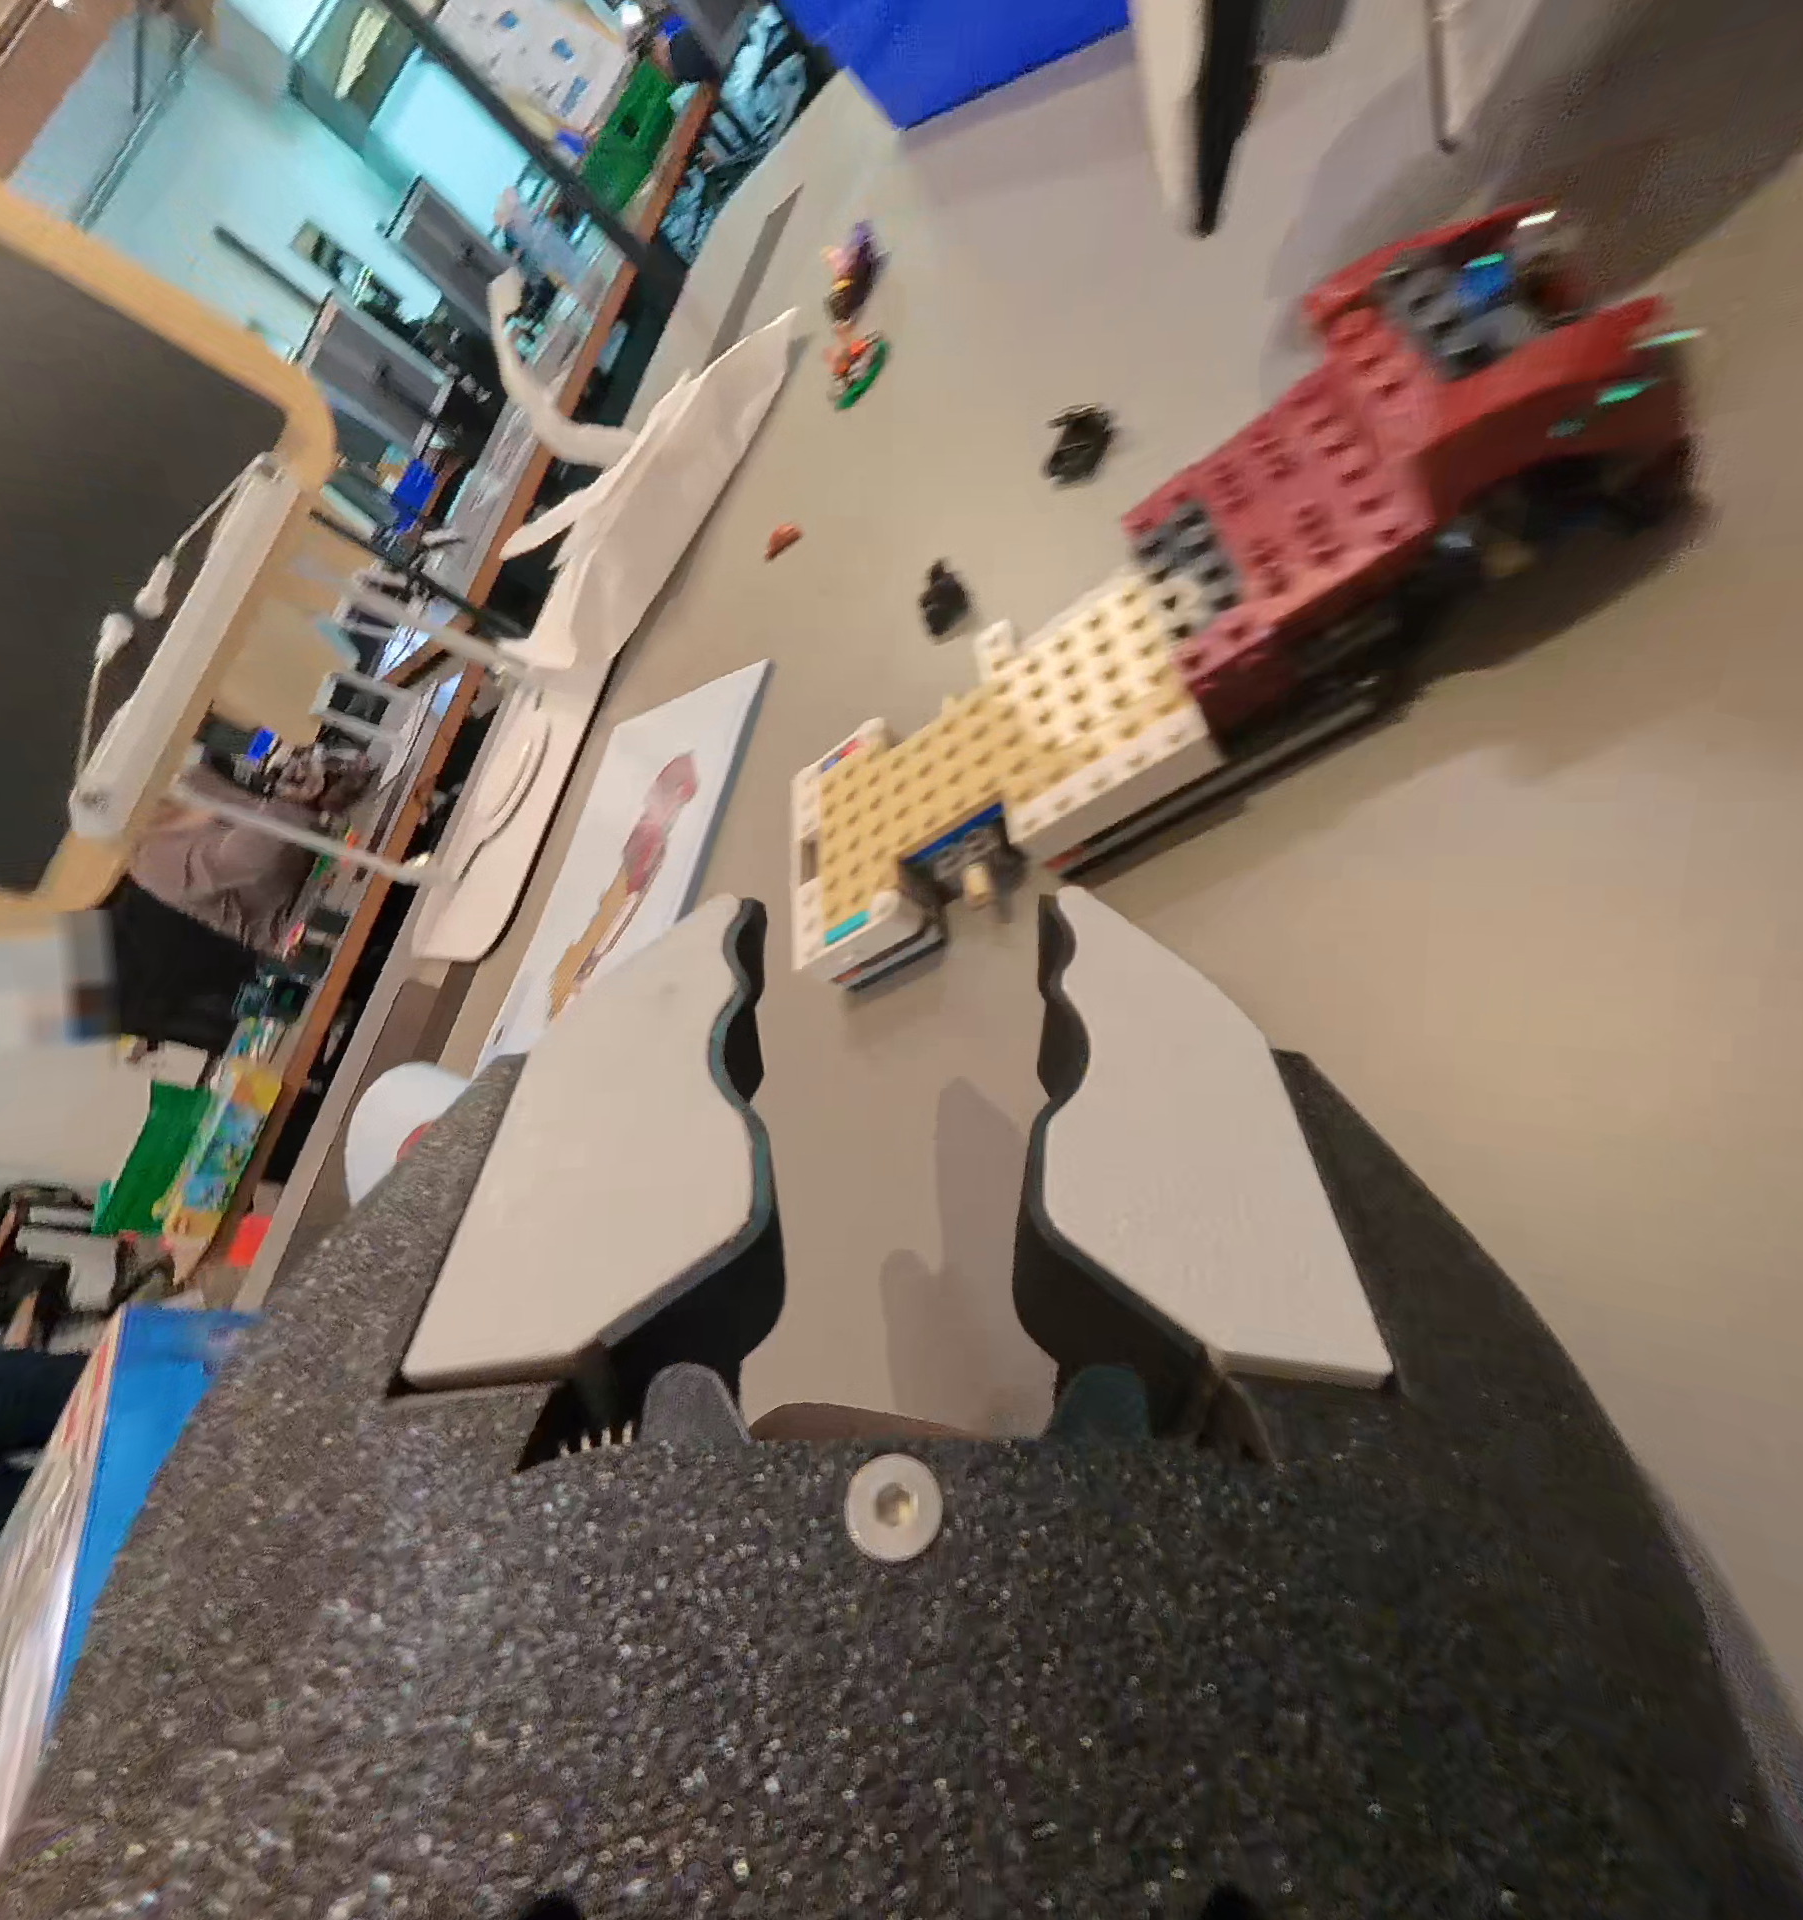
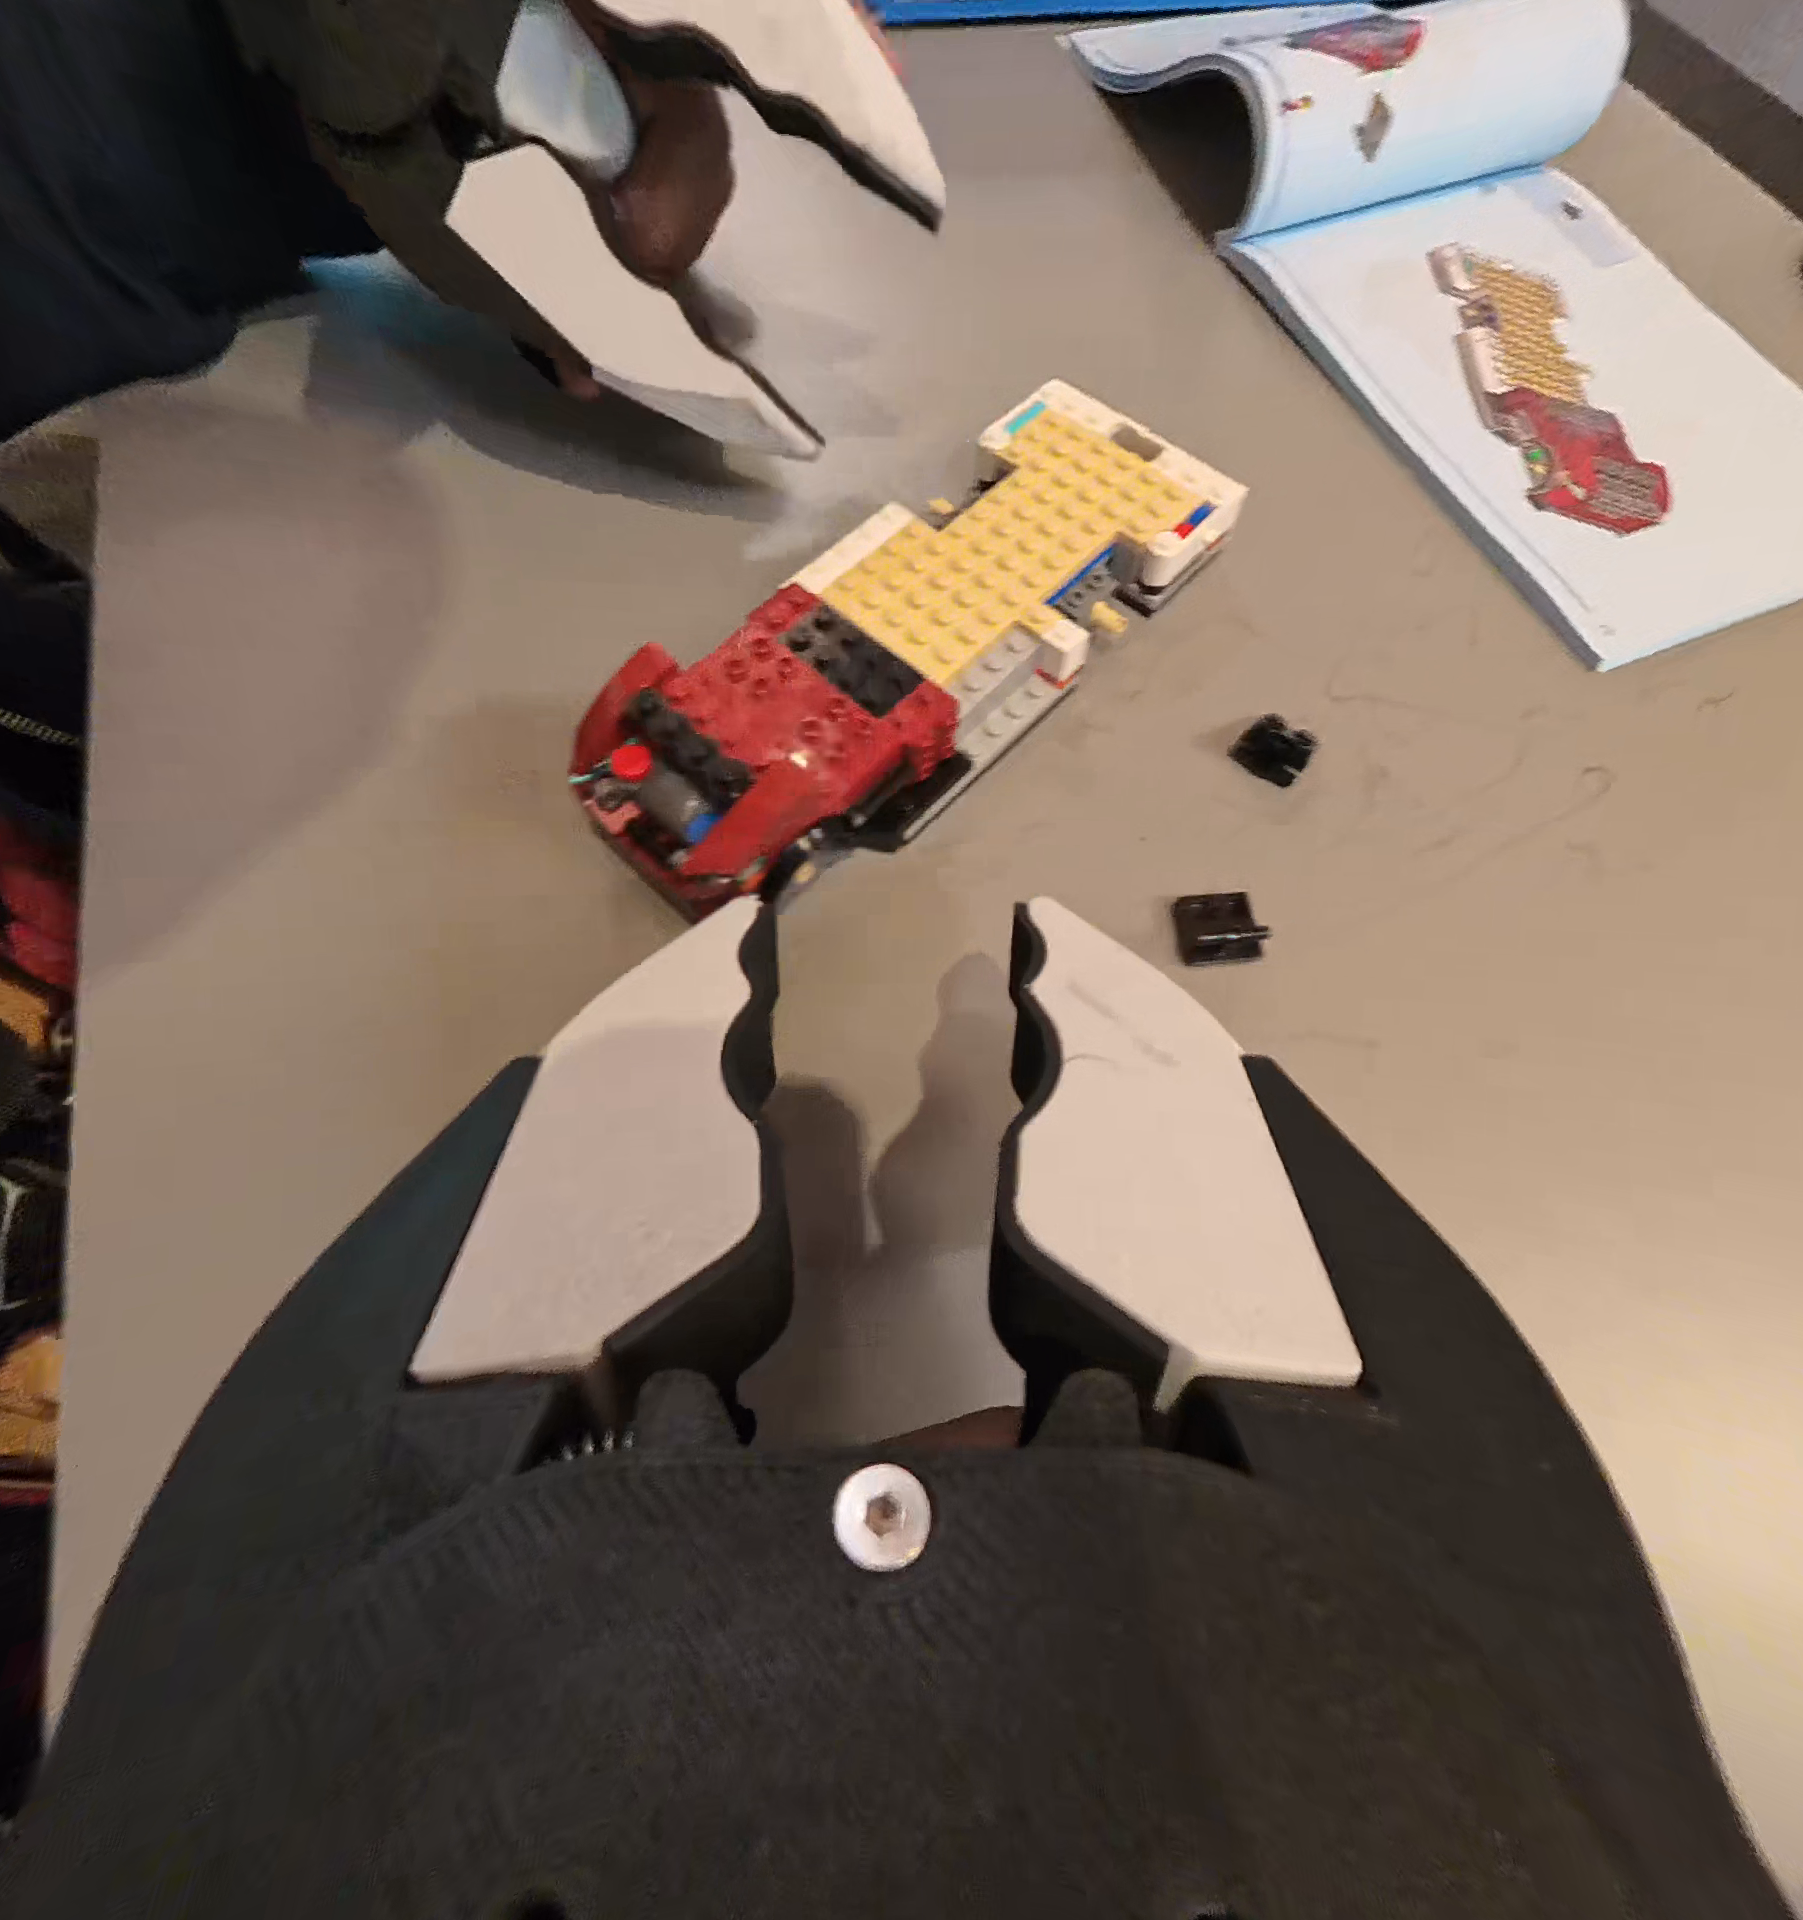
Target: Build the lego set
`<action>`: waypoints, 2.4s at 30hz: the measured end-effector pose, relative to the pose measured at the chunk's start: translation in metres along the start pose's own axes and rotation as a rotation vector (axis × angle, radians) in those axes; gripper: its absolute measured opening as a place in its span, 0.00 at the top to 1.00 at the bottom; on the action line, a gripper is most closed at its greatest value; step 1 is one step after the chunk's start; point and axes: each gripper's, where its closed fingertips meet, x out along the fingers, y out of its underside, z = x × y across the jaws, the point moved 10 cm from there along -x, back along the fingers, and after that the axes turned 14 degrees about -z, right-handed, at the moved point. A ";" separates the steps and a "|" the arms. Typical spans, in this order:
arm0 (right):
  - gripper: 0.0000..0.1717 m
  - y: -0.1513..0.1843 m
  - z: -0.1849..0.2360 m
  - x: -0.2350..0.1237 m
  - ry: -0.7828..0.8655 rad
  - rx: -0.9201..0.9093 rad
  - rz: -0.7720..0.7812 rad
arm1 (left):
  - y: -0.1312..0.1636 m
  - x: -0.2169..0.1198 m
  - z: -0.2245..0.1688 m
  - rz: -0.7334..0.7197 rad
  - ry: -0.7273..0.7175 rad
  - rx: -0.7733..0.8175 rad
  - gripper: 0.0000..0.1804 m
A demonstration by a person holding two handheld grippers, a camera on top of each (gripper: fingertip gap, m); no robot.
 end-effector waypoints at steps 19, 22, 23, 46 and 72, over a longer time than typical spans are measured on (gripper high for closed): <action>0.65 -0.010 0.051 0.037 -0.081 -0.879 0.255 | -0.030 0.023 -0.040 -0.010 0.114 0.214 0.69; 0.65 -0.017 0.049 0.046 -0.149 -0.934 0.313 | -0.030 0.023 -0.040 -0.014 0.110 0.211 0.69; 0.66 -0.019 0.049 0.049 -0.173 -0.933 0.336 | -0.030 0.023 -0.041 -0.015 0.109 0.215 0.69; 0.74 -0.073 0.008 0.052 -0.388 -0.632 0.323 | -0.033 0.057 -0.024 -0.077 0.121 0.296 0.60; 0.72 -0.066 -0.025 0.001 -0.055 -0.518 -0.066 | -0.030 0.068 -0.007 -0.038 -0.087 0.491 0.82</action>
